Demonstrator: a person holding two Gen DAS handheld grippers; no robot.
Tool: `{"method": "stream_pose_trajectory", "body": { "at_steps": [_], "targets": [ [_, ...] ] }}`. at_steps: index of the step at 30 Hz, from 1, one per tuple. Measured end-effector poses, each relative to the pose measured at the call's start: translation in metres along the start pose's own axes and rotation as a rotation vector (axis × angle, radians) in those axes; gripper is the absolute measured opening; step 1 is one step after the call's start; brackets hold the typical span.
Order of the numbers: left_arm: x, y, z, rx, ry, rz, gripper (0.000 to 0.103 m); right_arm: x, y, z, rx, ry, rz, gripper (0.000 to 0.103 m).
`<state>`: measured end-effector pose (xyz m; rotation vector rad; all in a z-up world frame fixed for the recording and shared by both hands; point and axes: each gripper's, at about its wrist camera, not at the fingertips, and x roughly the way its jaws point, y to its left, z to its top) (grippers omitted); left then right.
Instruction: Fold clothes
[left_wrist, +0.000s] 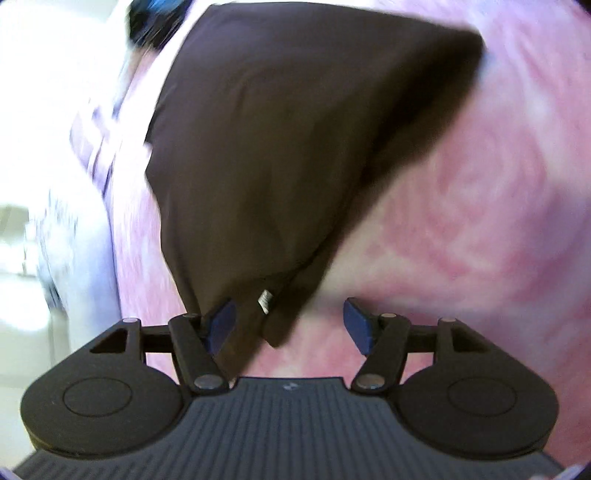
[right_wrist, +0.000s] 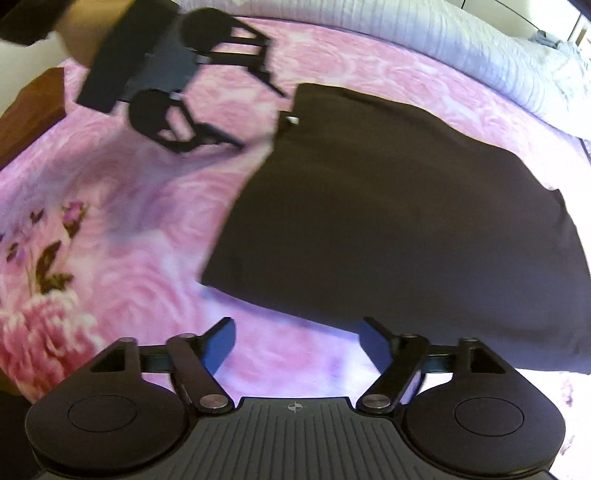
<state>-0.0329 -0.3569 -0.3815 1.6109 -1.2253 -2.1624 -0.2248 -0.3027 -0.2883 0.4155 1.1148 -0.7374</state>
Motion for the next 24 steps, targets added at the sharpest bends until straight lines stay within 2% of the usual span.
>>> {"method": "stream_pose_trajectory", "body": {
  "at_steps": [4,7,9,10,11,13,16,18,21,23,24],
  "targets": [
    [0.017,0.006,-0.012,0.129,-0.092,0.011,0.065,0.012,0.016,-0.001,0.048,-0.002,-0.027,0.080],
    [0.029,0.014,-0.021,0.200,-0.139,0.003,0.063,0.021,0.032,0.002,0.035,-0.010,-0.080,0.080],
    [0.041,0.020,-0.022,0.216,-0.134,-0.007,0.043,0.023,0.043,0.004,-0.007,-0.024,-0.123,0.081],
    [0.047,0.023,-0.021,0.217,-0.126,-0.014,0.029,0.024,0.048,0.006,-0.031,-0.032,-0.138,0.081],
    [0.051,0.024,-0.019,0.207,-0.124,-0.025,0.023,0.026,0.054,0.008,-0.063,-0.042,-0.155,0.081],
    [0.058,0.027,-0.015,0.187,-0.120,-0.047,0.017,0.035,0.068,0.012,-0.141,-0.060,-0.176,0.082],
    [0.052,0.035,-0.012,0.113,-0.120,-0.087,0.015,0.054,0.085,0.019,-0.233,-0.056,-0.203,0.082],
    [0.050,0.043,-0.014,0.053,-0.122,-0.117,0.014,0.065,0.086,0.019,-0.284,-0.049,-0.255,0.082],
    [0.049,0.049,-0.014,0.028,-0.130,-0.134,0.014,0.074,0.077,0.016,-0.322,-0.055,-0.354,0.083],
    [0.049,0.051,-0.013,0.022,-0.130,-0.144,0.013,0.076,0.064,0.012,-0.320,-0.052,-0.364,0.080],
    [0.050,0.052,-0.013,0.016,-0.126,-0.151,0.012,0.077,0.057,0.012,-0.317,-0.050,-0.348,0.075]
  ]
}}
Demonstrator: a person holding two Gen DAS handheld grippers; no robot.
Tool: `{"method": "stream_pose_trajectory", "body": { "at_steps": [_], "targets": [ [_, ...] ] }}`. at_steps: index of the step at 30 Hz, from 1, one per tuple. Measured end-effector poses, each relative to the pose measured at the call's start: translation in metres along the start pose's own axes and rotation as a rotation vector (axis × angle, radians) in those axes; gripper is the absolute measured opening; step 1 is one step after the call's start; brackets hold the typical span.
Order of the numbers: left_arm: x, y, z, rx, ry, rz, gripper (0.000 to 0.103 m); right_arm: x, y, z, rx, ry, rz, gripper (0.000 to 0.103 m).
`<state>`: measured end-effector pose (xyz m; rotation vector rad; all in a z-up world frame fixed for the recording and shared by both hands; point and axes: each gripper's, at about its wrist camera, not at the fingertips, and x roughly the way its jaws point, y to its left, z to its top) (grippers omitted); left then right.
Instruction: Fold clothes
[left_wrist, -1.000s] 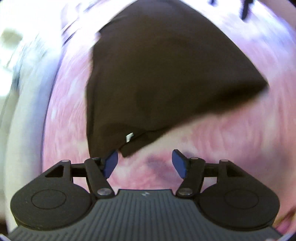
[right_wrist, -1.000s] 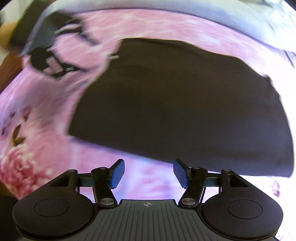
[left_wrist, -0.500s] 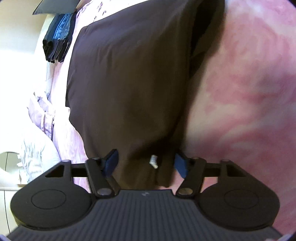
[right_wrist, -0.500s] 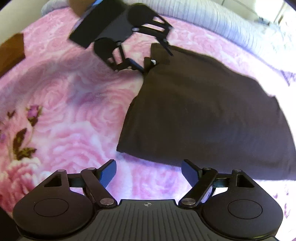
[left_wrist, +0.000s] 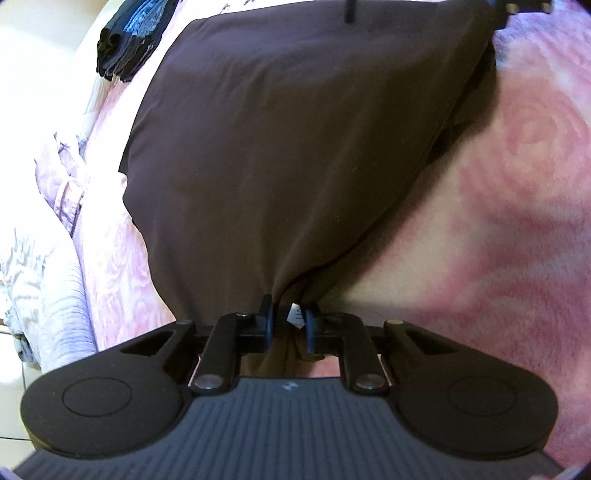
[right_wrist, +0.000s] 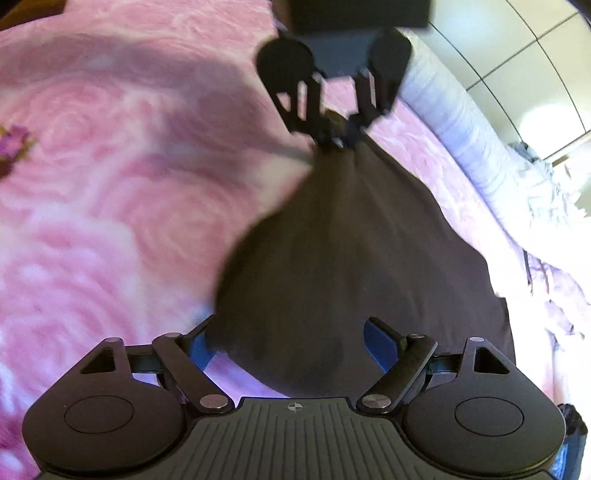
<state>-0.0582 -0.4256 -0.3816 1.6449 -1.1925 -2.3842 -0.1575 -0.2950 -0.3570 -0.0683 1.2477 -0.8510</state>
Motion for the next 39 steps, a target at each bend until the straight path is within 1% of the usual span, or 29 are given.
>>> {"method": "stream_pose_trajectory", "body": {
  "at_steps": [1,2,3,5,7,10,12,14,17,19,21,23,26,28,32,35,39],
  "targets": [
    [-0.001,0.000,0.001,-0.006,0.005,-0.006,0.011,0.001,-0.005,-0.001,0.003,-0.001,0.037,0.052],
    [-0.003,0.000,0.001,-0.011,0.010,-0.010,0.011,0.001,-0.009,-0.001,0.009,0.000,0.078,0.016],
    [-0.006,0.000,0.001,-0.014,0.012,-0.011,0.010,0.000,-0.013,0.000,0.018,0.002,0.114,0.010],
    [-0.016,0.000,0.001,-0.021,0.016,-0.016,0.009,-0.004,-0.022,0.002,0.066,0.011,0.184,0.010],
    [-0.028,0.000,0.000,-0.027,0.020,-0.024,0.008,-0.017,-0.027,0.005,0.101,-0.003,0.241,0.010],
    [-0.058,-0.010,-0.001,-0.010,0.032,-0.057,0.008,-0.040,-0.029,0.013,0.135,-0.027,0.315,0.010],
    [-0.080,-0.020,-0.002,-0.013,0.049,-0.103,0.008,-0.059,-0.027,0.019,0.161,-0.039,0.381,0.010],
    [-0.104,-0.031,-0.003,-0.015,0.072,-0.166,0.008,-0.078,-0.019,0.025,0.181,-0.053,0.449,0.010],
    [-0.136,-0.042,-0.003,0.004,0.108,-0.268,0.008,-0.103,-0.009,0.032,0.231,-0.074,0.576,0.010],
    [-0.149,-0.031,0.000,0.000,0.122,-0.297,0.008,-0.114,-0.014,0.032,0.288,-0.092,0.637,0.010],
    [-0.155,0.003,0.007,-0.034,0.138,-0.286,0.009,-0.124,-0.036,0.028,0.371,-0.116,0.651,0.010],
    [-0.154,0.045,0.019,-0.053,0.149,-0.270,0.009,-0.131,-0.069,0.019,0.476,-0.156,0.642,0.010],
    [-0.139,0.110,0.047,-0.061,0.142,-0.247,0.009,-0.143,-0.124,-0.001,0.623,-0.225,0.601,0.010],
    [-0.125,0.152,0.068,-0.066,0.134,-0.238,0.009,-0.145,-0.161,-0.022,0.723,-0.246,0.552,0.010],
    [-0.067,0.217,0.112,-0.076,0.125,-0.288,0.009,-0.127,-0.224,-0.075,0.934,-0.243,0.481,0.010],
    [-0.007,0.244,0.137,-0.045,0.122,-0.362,0.009,-0.096,-0.256,-0.115,1.062,-0.216,0.469,0.010],
    [0.075,0.259,0.162,-0.048,0.137,-0.479,0.010,-0.045,-0.280,-0.169,1.197,-0.148,0.493,0.010]
  ]
}}
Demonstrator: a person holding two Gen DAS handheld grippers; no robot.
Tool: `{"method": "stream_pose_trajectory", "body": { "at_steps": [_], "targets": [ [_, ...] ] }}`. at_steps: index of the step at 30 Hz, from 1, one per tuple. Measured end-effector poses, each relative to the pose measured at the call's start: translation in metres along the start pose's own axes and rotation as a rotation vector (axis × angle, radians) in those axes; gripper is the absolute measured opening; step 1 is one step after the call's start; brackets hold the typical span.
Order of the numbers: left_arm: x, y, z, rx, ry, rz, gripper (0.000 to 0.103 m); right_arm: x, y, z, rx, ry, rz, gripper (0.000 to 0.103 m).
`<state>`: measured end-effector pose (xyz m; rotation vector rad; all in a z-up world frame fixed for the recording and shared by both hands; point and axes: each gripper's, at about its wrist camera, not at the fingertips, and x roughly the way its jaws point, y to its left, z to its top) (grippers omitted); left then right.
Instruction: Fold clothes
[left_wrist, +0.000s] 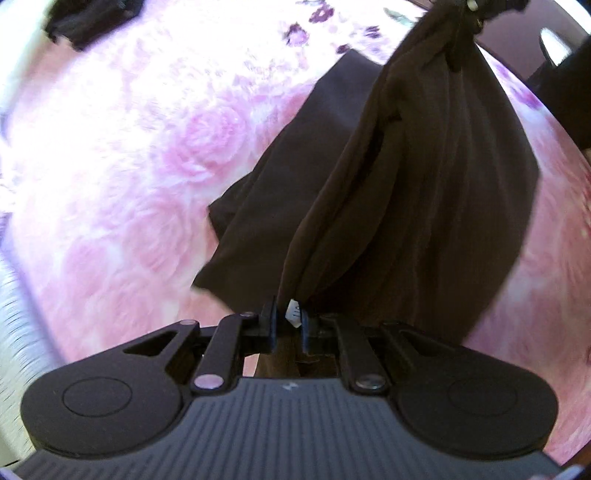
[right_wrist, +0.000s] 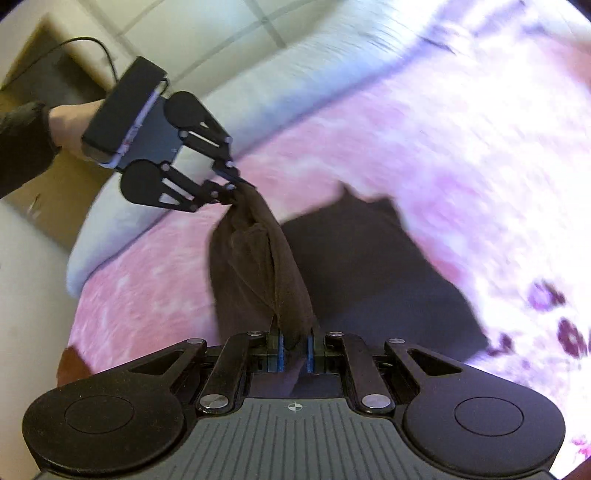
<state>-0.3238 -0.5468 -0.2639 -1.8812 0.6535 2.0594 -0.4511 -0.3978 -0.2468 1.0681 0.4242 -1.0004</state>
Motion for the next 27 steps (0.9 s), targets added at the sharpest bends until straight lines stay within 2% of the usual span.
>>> {"method": "stream_pose_trajectory", "body": {
  "at_steps": [3,6,15,17,18,20,24,26,27],
  "targets": [
    [0.034,0.012,0.012,0.010,0.010,-0.057,0.010,0.011,-0.049,0.001,0.124,0.024,-0.004,0.010],
    [0.052,0.009,0.013,0.026,0.018,-0.100,0.010,0.014,-0.077,0.000,0.193,0.020,-0.004,0.010],
    [0.074,0.040,0.017,-0.020,-0.039,-0.187,0.011,0.014,-0.106,-0.013,0.331,-0.023,-0.017,0.010],
    [0.075,0.044,0.014,-0.063,-0.064,-0.191,0.016,0.013,-0.110,-0.017,0.358,-0.038,-0.024,0.010],
    [0.075,0.047,0.011,-0.097,-0.083,-0.180,0.019,0.014,-0.112,-0.019,0.376,-0.042,-0.025,0.010],
    [0.072,0.057,-0.001,-0.202,-0.113,-0.156,0.035,0.016,-0.118,-0.022,0.417,-0.044,-0.024,0.010],
    [0.051,0.081,-0.049,-0.467,-0.190,-0.161,0.034,0.010,-0.122,-0.022,0.452,-0.047,-0.014,0.015],
    [0.044,0.086,-0.078,-0.615,-0.225,-0.170,0.034,0.004,-0.121,-0.023,0.468,-0.063,-0.010,0.023],
    [0.043,0.087,-0.091,-0.688,-0.240,-0.173,0.034,0.001,-0.121,-0.024,0.481,-0.074,-0.010,0.024]
  ]
}}
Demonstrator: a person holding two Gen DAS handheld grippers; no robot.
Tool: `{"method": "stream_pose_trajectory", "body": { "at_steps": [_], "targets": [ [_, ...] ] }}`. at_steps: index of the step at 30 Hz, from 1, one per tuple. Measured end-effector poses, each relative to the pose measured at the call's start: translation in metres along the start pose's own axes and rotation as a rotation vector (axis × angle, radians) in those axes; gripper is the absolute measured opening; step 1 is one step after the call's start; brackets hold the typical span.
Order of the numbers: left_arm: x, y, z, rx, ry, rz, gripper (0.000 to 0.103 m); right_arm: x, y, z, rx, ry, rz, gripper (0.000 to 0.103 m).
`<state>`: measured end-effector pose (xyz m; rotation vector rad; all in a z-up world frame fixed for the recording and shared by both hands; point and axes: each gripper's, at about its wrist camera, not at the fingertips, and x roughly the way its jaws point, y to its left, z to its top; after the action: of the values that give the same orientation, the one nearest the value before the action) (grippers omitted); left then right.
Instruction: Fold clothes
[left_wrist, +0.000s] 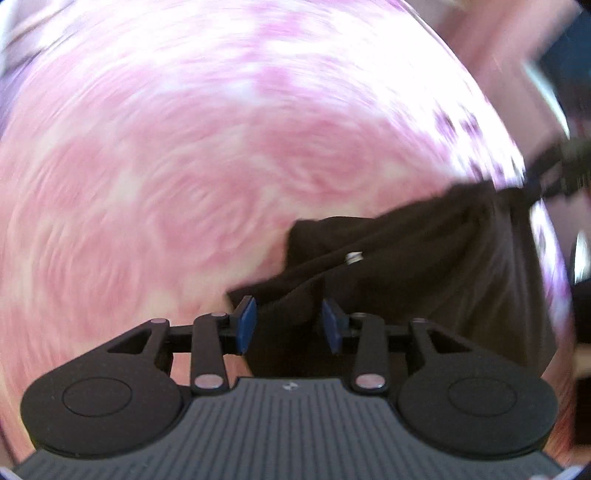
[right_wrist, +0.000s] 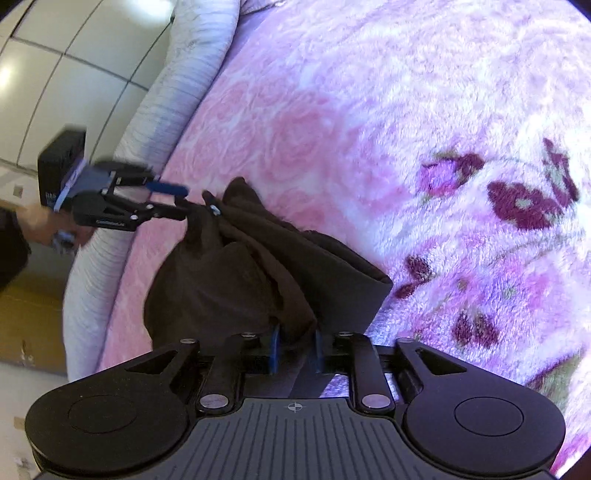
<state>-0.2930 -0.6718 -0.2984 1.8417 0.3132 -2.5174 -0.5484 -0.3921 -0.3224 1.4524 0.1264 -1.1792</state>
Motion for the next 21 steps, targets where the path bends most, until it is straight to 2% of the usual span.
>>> {"method": "stream_pose_trajectory", "body": {
  "at_steps": [2,7,8,9,10,11,15,18,21],
  "targets": [
    [0.000,0.012,-0.014,-0.120,-0.038,0.016,0.033,-0.003,-0.002,-0.002,0.032,-0.022,0.003,0.025],
    [0.026,0.018,-0.017,-0.202,-0.052,0.037,0.033,-0.002,-0.005,-0.005,0.087,-0.054,0.001,0.025],
    [0.032,0.019,-0.016,-0.206,-0.053,0.041,0.030,-0.003,-0.005,-0.005,0.089,-0.056,-0.003,0.024],
    [0.035,0.019,-0.015,-0.201,-0.051,0.042,0.023,-0.004,-0.004,-0.005,0.088,-0.056,-0.009,0.023],
    [0.035,0.016,-0.014,-0.184,-0.047,0.051,0.008,-0.004,-0.003,-0.004,0.083,-0.054,-0.022,0.011],
    [0.030,0.012,-0.014,-0.163,-0.044,0.061,0.006,-0.005,-0.001,-0.004,0.077,-0.050,-0.038,0.011],
    [0.005,0.004,-0.009,-0.112,-0.099,0.065,0.006,-0.025,0.011,0.000,0.053,-0.073,-0.040,0.009],
    [0.007,0.007,-0.003,-0.106,-0.115,0.069,0.006,-0.041,0.018,0.000,0.006,-0.086,-0.050,0.009],
    [0.019,0.011,0.001,-0.111,-0.100,0.070,0.006,-0.043,0.005,0.002,0.044,-0.119,-0.068,0.009]
  ]
}}
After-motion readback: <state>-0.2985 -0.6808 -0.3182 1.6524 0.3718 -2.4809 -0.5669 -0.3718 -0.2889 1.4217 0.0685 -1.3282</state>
